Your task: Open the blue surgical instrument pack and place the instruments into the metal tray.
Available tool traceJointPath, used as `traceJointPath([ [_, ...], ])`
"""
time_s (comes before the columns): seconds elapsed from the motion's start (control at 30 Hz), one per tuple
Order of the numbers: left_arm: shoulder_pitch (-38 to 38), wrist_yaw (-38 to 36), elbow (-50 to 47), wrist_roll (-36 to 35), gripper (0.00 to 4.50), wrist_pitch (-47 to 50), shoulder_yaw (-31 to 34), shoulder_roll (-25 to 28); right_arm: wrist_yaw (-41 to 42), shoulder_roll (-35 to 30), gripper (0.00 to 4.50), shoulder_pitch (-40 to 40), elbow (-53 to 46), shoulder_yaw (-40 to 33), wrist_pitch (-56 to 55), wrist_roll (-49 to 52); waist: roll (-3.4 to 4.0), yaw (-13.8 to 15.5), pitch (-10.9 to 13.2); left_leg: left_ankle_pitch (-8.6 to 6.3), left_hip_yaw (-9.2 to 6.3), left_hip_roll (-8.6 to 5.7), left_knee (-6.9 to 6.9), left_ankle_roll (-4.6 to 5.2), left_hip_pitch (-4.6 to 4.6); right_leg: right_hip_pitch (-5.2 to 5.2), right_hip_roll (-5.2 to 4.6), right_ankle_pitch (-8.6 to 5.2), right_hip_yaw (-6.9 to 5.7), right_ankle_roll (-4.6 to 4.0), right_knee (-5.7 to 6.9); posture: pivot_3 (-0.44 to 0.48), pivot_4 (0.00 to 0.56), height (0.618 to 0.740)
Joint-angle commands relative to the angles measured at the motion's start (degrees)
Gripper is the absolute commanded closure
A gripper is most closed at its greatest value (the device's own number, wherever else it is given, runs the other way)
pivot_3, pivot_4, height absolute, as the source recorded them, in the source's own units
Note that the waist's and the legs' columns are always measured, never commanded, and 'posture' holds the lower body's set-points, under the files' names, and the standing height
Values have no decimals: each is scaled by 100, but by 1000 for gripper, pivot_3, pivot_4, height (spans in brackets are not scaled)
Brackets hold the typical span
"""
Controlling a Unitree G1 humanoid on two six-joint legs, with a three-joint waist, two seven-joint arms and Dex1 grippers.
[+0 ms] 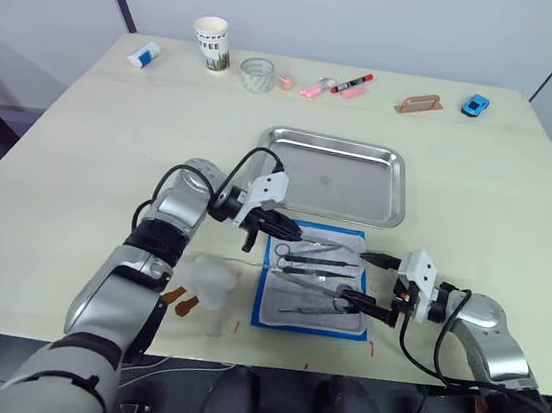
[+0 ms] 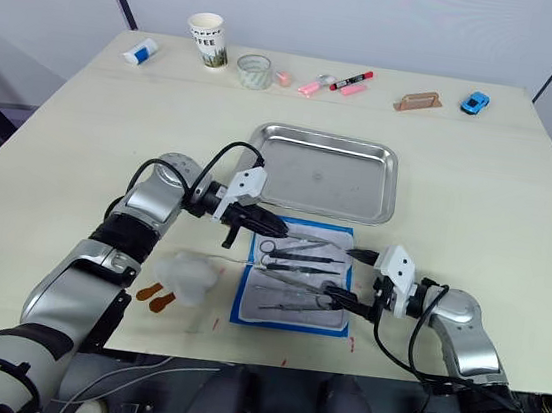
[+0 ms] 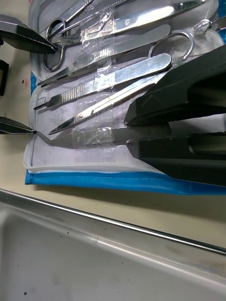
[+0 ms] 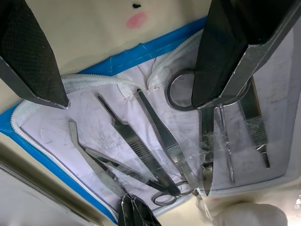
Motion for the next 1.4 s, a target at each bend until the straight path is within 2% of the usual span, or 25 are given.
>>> traceJointPath([
  [0.03, -33, -84, -146, -49, 4353, -10, -6, 23, -196, -64, 0, 299, 409, 452, 614, -510, -1, 0, -1, 0, 0, 0, 0, 0, 0, 0, 0, 0, 0, 0, 0, 0, 150, 718],
  [0.93, -97, -401, -410, -223, 4353, 452, 53, 425, -279, -59, 0, 333, 516, 563, 654, -564, -14, -10, -23, 0, 7, 0, -16, 0, 14, 0, 2, -2, 10, -4, 0, 0, 150, 718],
  [1.4, 207, -493, -1325, -435, 4353, 921, 119, 1094, -290, -55, 0, 331, 542, 600, 623, -581, -17, -9, -28, 0, 13, 1, -24, 0, 21, 0, 1, -3, 15, -5, 0, 0, 150, 718],
])
